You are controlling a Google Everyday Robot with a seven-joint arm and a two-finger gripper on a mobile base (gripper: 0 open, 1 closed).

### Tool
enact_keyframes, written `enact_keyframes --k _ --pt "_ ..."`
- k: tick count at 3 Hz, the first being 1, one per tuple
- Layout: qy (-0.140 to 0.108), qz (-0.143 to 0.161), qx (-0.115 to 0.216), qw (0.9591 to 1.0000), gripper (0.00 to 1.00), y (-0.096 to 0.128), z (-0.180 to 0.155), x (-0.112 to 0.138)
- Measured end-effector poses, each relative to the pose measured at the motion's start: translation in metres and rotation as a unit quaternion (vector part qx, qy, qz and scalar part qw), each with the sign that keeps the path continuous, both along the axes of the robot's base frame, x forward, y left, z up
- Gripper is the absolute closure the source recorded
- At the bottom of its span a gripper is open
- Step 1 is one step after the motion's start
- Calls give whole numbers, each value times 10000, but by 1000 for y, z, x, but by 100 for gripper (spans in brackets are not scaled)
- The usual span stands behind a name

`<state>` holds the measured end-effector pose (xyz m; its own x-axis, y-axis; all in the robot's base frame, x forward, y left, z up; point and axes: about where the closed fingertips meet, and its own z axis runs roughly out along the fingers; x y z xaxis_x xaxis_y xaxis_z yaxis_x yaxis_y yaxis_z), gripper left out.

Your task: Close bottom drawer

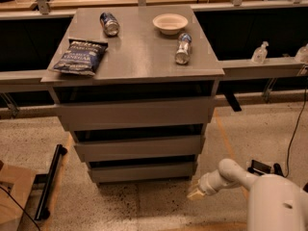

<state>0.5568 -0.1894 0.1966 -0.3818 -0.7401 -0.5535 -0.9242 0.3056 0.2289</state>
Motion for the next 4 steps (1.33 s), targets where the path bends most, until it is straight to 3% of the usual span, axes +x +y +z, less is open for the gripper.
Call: enact_keyframes --k 1,2,3,4 --pt "-693 -474 -559 9949 86 -54 66 10" --pt "-1088 -606 -876 9883 100 -66 102 21" --pt "-1123 -422 -798 9896 100 -67 115 25" --pt "-1249 -44 -1016 9869 100 -77 159 25"
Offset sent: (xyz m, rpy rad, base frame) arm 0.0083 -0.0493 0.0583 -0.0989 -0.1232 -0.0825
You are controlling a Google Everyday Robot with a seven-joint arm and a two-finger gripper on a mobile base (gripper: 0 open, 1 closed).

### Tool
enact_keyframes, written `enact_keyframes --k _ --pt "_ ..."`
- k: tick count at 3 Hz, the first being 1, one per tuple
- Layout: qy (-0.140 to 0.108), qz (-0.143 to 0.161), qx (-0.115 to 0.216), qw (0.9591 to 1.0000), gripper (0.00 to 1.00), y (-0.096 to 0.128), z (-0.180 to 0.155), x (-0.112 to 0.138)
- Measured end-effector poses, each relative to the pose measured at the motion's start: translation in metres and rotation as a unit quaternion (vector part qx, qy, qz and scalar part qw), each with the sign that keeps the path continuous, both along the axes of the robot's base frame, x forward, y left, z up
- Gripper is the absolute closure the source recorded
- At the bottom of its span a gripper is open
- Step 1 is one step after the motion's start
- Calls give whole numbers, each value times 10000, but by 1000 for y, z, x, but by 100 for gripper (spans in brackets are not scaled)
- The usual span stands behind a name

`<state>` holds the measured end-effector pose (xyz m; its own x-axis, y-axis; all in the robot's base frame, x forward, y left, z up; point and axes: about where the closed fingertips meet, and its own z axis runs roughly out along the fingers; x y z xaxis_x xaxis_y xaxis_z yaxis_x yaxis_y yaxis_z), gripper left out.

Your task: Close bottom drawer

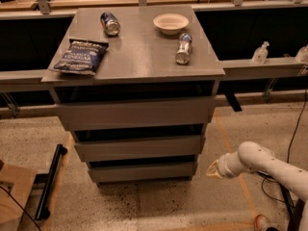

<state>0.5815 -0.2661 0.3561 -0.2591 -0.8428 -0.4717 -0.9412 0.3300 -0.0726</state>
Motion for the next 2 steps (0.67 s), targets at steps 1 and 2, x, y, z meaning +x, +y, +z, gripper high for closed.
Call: enact_keyframes --k 1,2 --pt "-298 195 -524 9980 100 -24 81 -3" --pt "-630 105 -963 9933 100 -42 162 -26"
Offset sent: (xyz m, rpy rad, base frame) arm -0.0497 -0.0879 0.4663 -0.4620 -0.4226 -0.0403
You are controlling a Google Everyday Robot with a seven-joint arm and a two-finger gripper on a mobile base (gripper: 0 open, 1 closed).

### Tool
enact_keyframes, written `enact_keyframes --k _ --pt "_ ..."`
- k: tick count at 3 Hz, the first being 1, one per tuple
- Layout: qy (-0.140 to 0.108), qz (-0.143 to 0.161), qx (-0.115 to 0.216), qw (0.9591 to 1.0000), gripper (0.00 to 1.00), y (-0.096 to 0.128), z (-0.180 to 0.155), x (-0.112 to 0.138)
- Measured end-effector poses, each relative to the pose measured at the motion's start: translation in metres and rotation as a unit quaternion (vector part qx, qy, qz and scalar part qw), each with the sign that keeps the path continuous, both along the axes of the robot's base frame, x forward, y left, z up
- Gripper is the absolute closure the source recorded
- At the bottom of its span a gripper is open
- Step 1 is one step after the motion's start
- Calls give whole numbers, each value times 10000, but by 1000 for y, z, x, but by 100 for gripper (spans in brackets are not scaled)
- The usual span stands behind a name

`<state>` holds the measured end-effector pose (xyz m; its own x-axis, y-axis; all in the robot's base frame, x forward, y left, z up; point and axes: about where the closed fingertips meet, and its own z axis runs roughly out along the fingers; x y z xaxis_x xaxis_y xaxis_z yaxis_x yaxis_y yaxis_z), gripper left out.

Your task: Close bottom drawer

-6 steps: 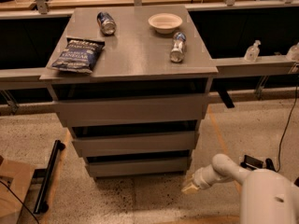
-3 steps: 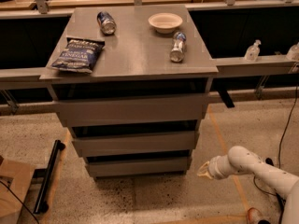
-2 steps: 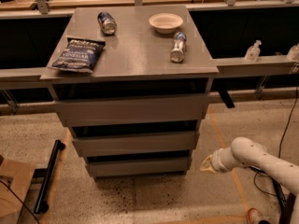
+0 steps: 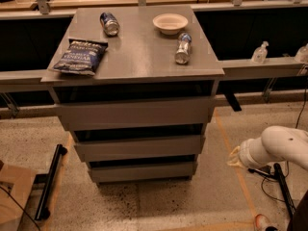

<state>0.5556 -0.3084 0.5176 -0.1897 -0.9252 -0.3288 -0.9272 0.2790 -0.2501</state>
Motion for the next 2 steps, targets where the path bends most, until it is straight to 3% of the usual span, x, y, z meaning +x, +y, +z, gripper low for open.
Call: enact_keyframes --k 1,2 --pt "-89 66 -200 9997 100 1 31 -12" --pt "-94 65 -199 9997 100 1 31 -11"
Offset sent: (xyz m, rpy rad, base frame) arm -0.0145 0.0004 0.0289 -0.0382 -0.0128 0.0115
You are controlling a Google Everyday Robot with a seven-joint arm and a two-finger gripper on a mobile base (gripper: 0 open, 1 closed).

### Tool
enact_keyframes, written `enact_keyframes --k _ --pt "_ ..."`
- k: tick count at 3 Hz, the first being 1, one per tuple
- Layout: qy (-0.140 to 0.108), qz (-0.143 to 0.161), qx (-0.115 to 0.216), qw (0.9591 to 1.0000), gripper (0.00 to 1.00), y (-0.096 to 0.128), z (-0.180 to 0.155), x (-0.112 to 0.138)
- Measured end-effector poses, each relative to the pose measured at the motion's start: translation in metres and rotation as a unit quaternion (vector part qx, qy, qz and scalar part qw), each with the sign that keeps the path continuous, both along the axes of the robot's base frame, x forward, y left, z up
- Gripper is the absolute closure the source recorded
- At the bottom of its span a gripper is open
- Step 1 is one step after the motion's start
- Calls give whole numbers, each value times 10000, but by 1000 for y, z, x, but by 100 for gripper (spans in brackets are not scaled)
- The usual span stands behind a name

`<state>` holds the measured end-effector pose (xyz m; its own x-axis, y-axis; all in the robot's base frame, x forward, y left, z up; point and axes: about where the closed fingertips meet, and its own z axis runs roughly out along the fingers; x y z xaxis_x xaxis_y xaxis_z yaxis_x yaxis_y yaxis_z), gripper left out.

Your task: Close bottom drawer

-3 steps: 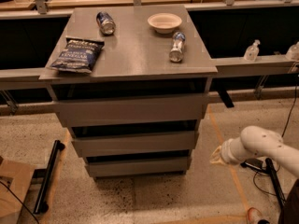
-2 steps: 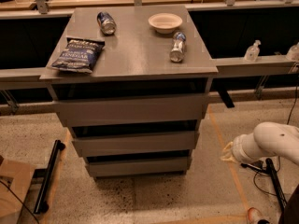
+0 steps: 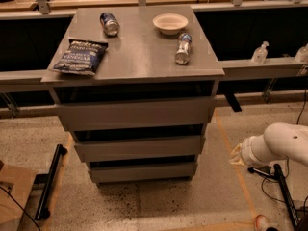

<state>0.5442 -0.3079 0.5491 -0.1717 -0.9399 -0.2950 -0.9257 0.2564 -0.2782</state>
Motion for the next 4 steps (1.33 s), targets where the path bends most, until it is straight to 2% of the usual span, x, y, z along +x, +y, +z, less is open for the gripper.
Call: enact_keyframes --k 1,2,3,4 --pt "-22 201 -289 9994 100 -6 26 11" --pt "-220 482 -908 9945 100 -16 95 38" --pt "-709 633 -1578 9829 100 -21 202 64" --pt "-1659 714 -2205 9585 100 -4 335 69"
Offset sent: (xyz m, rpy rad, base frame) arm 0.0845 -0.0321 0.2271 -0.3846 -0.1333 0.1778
